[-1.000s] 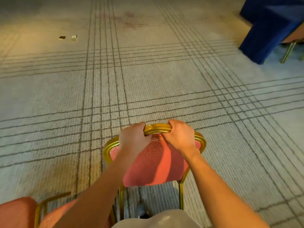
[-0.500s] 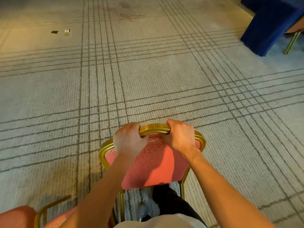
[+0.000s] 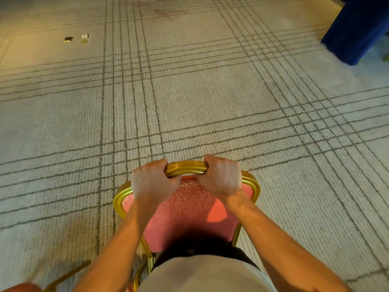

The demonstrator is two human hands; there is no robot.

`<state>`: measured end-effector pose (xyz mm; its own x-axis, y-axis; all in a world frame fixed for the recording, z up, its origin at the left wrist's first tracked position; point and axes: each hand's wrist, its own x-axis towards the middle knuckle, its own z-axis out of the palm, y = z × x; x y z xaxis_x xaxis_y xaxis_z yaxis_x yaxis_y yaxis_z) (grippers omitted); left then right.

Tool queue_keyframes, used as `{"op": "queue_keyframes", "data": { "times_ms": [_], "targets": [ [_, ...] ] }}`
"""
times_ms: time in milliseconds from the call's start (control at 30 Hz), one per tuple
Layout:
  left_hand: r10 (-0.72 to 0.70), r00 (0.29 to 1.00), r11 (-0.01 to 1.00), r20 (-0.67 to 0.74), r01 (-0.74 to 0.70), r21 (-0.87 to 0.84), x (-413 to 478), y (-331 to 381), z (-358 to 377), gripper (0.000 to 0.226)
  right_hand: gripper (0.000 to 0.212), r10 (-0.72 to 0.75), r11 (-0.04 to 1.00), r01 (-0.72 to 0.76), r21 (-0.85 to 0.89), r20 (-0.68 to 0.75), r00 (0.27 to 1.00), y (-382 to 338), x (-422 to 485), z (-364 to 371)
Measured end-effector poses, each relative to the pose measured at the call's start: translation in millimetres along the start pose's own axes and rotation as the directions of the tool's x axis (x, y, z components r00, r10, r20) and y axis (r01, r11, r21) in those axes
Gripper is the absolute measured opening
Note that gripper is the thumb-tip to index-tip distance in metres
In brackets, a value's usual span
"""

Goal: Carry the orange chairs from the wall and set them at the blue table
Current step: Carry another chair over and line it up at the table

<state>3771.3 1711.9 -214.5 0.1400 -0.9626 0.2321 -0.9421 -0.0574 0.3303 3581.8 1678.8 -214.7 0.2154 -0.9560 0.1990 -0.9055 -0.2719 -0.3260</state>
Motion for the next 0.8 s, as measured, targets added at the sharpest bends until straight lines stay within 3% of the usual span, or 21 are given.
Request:
{"op": "queue_keyframes", "data": {
  "times_ms": [100, 267, 467, 800],
  "targets": [
    [0.118, 0.993, 0.993, 0.009, -0.118, 0.007, 9.1, 6.4, -1.7, 0.043, 0.036, 0.095, 0.995, -0.097, 0.015, 0.086, 0.992, 6.1, -1.0, -15.9],
    [0.257, 0.965, 0.964, 0.051, -0.252, -0.079, 16.6, 14.9, -0.8, 0.039, 0.036, 0.146, 0.988, -0.145, -0.046, 0.02, 0.989, 12.6, -18.8, -26.2],
    [0.445, 0.895, 0.873, -0.006, -0.436, -0.22, 24.5, 32.7, -11.8, 0.037, 0.047, 0.207, 0.978, -0.209, 0.009, -0.187, 0.96, 12.6, -47.4, -47.1],
    [0.661, 0.736, 0.679, -0.145, -0.67, -0.3, 67.3, 112.1, -8.1, 0.035, 0.042, 0.29, 0.946, -0.325, -0.009, -0.428, 0.856, 59.1, -56.5, -97.0]
  ]
}}
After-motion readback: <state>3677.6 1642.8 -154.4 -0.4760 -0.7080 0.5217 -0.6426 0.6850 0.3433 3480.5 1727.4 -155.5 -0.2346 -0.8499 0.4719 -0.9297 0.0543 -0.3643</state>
